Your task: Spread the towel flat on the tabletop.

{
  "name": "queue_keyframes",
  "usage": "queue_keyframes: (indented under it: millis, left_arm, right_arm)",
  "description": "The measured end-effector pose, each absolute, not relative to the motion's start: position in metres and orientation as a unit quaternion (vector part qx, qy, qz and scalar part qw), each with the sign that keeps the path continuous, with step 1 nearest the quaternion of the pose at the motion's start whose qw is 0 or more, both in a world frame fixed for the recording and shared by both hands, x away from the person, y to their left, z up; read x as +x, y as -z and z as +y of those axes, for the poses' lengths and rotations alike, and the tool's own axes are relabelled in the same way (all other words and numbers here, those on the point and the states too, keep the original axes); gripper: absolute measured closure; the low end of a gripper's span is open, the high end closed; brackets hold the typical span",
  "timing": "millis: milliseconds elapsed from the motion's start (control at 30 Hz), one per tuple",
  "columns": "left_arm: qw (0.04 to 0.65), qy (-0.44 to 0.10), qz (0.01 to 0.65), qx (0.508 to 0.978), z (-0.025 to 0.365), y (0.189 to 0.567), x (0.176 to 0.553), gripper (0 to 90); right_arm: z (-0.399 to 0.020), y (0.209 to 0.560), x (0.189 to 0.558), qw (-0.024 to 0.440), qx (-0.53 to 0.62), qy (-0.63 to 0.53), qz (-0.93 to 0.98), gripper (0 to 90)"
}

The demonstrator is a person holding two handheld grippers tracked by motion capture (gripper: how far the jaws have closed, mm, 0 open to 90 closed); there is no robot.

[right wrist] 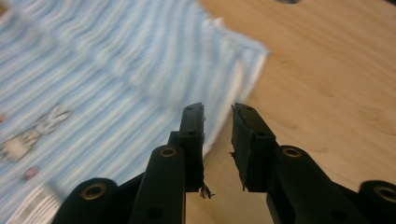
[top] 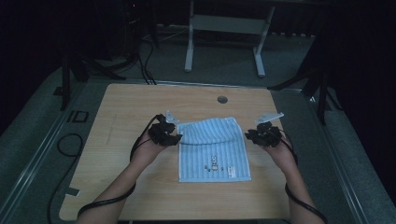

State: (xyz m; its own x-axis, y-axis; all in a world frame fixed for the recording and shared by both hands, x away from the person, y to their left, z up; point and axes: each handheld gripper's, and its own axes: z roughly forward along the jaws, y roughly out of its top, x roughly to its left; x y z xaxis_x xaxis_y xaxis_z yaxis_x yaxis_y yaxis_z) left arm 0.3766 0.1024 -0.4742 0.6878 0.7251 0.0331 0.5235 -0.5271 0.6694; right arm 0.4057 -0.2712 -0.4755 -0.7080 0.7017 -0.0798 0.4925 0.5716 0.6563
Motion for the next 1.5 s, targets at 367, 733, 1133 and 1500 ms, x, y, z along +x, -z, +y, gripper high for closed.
queue_keyframes:
  millis: [367,733,1133,1500]
  left_arm:
    - [0.251,-0.091,0.271,0.925,0.061,0.526,0.339,42.1]
    - [0.253,-0.088,0.303,0.915,0.057,0.537,0.363,37.9]
    - [0.242,-0.094,0.290,0.921,0.048,0.529,0.377,85.8]
    - [0.348,-0.074,0.272,0.894,0.082,0.452,0.327,85.8]
  right_arm:
    - [-0.244,0.515,0.357,0.125,0.269,-0.269,0.916,54.8]
    - [-0.251,0.531,0.377,0.128,0.298,-0.236,0.916,59.5]
    - [-0.243,0.530,0.397,0.128,0.312,-0.232,0.912,86.9]
    - [-0.249,0.461,0.344,0.169,0.280,-0.298,0.897,86.9]
